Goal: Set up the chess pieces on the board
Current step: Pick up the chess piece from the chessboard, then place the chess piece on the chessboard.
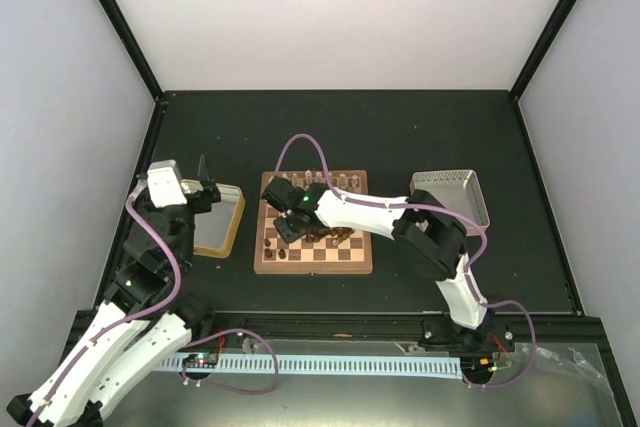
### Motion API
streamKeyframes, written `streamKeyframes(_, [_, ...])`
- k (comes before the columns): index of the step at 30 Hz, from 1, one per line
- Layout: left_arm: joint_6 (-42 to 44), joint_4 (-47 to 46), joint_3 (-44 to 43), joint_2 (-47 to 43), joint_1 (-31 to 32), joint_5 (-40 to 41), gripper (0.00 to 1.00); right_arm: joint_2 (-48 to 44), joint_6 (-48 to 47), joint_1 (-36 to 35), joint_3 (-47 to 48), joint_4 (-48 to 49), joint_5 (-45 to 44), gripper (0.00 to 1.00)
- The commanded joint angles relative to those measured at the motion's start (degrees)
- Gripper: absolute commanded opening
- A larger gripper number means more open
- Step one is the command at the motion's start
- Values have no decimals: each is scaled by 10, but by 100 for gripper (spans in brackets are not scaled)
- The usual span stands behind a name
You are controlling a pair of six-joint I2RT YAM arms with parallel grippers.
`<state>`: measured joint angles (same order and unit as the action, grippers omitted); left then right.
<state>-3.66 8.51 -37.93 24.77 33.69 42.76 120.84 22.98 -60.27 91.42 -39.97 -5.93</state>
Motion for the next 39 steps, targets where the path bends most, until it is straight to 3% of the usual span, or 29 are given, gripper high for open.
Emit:
streamKeyframes(1, [-15,3,-7,1,-5,-48,94,-55,69,14,-54,79,53,15])
streamKeyframes(9, [-43,7,-20,33,-5,-223,99,-235,287,84,-198,299,203,15])
streamKeyframes(14, [-80,9,-9,61,-5,-347,99,-323,455,132,-286,424,261,16])
streamKeyframes(18, [-122,-48,28,75,-4,-484,99,-369,589,148,-342,529,283,16])
streamKeyframes(22, [-209,-101,40,110,-4,-577,83,-389,723,150,-387,630,323,16])
streamKeyframes(27, [-309,-116,25,170,-3,-621,66,-412,839,147,-418,701,332,16])
streamKeyframes(31, [-314,-143,27,204,3,-628,52,-426,874,146,-425,699,323,16])
streamKeyframes(39, [-314,-191,34,214,5,-646,41,-428,882,146,-421,678,313,17])
